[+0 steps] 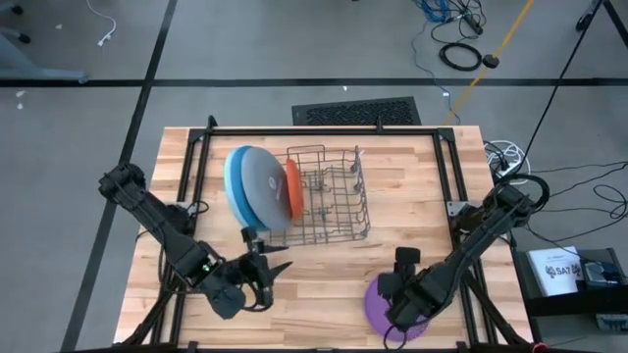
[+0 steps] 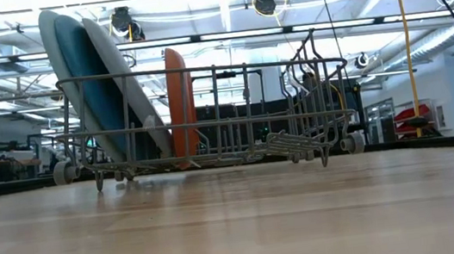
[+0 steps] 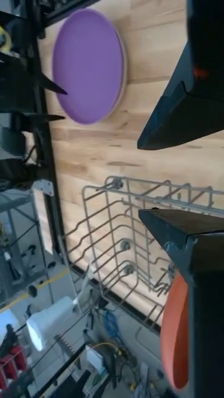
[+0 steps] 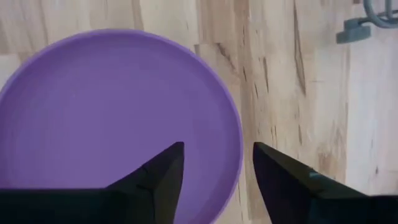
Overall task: Sort dishes
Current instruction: Put the purple plate in the dish rack
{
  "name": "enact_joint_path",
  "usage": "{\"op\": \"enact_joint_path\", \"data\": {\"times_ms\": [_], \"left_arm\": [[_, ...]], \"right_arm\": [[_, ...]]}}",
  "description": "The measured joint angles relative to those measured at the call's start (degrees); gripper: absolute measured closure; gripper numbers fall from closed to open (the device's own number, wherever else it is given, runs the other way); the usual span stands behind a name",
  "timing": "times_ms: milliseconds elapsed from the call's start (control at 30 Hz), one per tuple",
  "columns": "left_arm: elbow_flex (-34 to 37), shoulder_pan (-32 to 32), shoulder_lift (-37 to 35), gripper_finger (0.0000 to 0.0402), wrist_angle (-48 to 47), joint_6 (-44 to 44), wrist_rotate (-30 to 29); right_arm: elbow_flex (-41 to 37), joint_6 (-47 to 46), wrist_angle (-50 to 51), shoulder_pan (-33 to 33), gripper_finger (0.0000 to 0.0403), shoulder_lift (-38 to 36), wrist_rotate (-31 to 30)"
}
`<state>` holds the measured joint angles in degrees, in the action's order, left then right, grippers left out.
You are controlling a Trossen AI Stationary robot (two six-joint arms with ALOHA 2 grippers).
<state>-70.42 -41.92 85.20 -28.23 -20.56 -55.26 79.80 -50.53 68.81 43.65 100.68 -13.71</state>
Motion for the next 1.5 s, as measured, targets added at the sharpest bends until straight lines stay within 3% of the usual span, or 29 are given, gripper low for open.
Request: {"op": "enact_joint_path", "data": {"times_ms": [200,400,600,800,1033,1133,1300,1500], "left_arm": [[-0.01,-0.77,-0.24,0.0235,-2.22,0.04,2.63],[-0.05,-2.73,-1.92,0.0235,-6.35,-1.55,-0.51],[-0.08,-5.66,-3.50,0.0235,-12.69,-6.12,-3.83],[-0.08,-7.51,-3.54,0.0235,-19.14,-12.36,-7.74],[-0.08,-7.71,-3.55,0.0235,-19.45,-13.29,-8.29],[-0.08,-7.67,-3.55,0.0235,-19.48,-13.37,-8.56],[-0.08,-7.66,-3.55,0.0235,-19.47,-13.60,-8.61],[-0.08,-7.54,-3.55,0.0235,-19.49,-13.58,-8.66]], "right_arm": [[0.00,2.88,-4.60,-4.02,0.0219,0.00,1.91],[0.01,3.68,-9.63,-8.48,0.0219,-0.01,0.95],[-0.36,5.66,-0.02,-9.37,0.0220,-0.07,5.36],[-9.76,5.94,-6.86,-8.41,0.0220,-3.24,12.39],[-19.44,5.36,-16.12,-8.52,0.0220,-8.46,14.61],[-23.68,5.82,-15.60,-9.11,0.0220,-8.50,16.41],[-27.50,7.15,-22.85,-9.97,0.0222,-8.66,16.93],[-28.10,8.70,-24.34,-10.64,0.0282,-8.66,17.41]]}}
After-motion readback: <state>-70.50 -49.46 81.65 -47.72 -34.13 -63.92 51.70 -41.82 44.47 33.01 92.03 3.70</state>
